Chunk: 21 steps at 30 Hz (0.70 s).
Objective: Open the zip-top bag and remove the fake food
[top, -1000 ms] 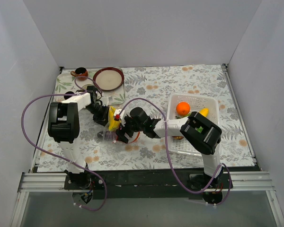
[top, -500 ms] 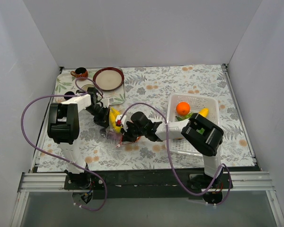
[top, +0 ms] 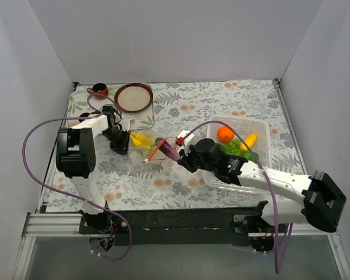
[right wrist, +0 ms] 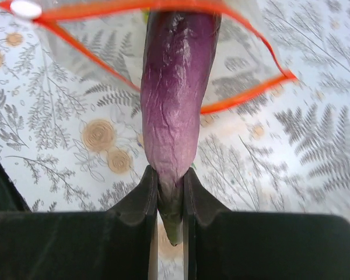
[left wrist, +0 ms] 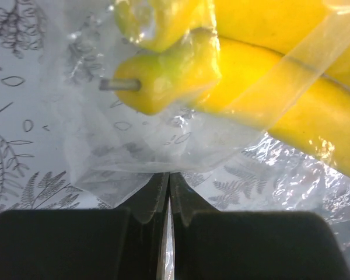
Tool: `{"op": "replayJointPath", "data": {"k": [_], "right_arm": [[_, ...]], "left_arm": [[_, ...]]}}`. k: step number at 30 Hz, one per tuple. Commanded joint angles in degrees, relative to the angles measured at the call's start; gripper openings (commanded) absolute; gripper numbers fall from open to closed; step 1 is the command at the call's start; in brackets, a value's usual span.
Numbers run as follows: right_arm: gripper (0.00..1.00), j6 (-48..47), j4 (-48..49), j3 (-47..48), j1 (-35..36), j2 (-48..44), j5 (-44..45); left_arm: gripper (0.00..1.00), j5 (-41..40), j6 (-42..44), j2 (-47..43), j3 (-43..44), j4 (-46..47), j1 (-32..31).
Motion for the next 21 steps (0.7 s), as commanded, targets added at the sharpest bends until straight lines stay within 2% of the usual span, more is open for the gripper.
{"op": "replayJointPath", "data": {"k": [1,6,7,8,11,12,14,15,16,17,18,21], "right_arm": [[0.01,6.22,-13.76,-1.80,-0.17,-9.60,12.99],[0.01,15.44,-28.72,-1.72,-0.34,-20.14,35.30],[0.01,19.12,-32.05,-0.50,-0.52,-20.95,38.99],[0.01,27.42,-41.31,0.30,-0.69,-21.21,45.99],[0.01,42.03,-51.75,2.59,-1.22,-21.13,52.54],[0.03,43.66,-54.47,2.42,-1.22,-20.52,52.91],[0.27,44.21,-53.80,1.20,-1.31,-19.64,51.96],[0.42,41.77,-51.10,1.01,-1.31,-18.07,51.34],[0.51,40.44,-50.03,1.01,-1.31,-17.10,50.55],[0.65,38.95,-48.45,1.53,-1.31,-16.22,49.50],[0.98,35.10,-47.04,2.23,-1.31,-14.21,49.23],[0.99,25.35,-38.09,4.78,-1.31,-10.77,46.07]], "left_arm": [[0.00,-14.22,4.72,4.67,-1.99,6.43,1.28],[0.00,-13.44,4.55,5.55,-1.64,6.43,1.19],[0.00,-13.35,4.46,5.73,-1.55,6.34,1.19],[0.00,-13.08,4.37,5.90,-1.47,6.25,1.28],[0.00,-12.64,4.29,6.08,-1.20,6.08,1.19],[0.00,-12.47,4.20,6.25,-1.03,5.90,1.19],[0.00,-11.85,4.11,6.34,-0.68,5.72,1.19],[0.00,-11.50,3.94,6.60,-0.33,5.38,1.10],[0.00,-11.15,3.85,6.61,-0.32,5.29,1.10],[0.00,-10.97,3.76,6.61,-0.15,5.20,1.01],[0.00,-10.88,3.76,6.52,-0.06,5.11,0.84],[0.00,-10.27,3.76,6.26,-0.06,4.85,0.40]]}}
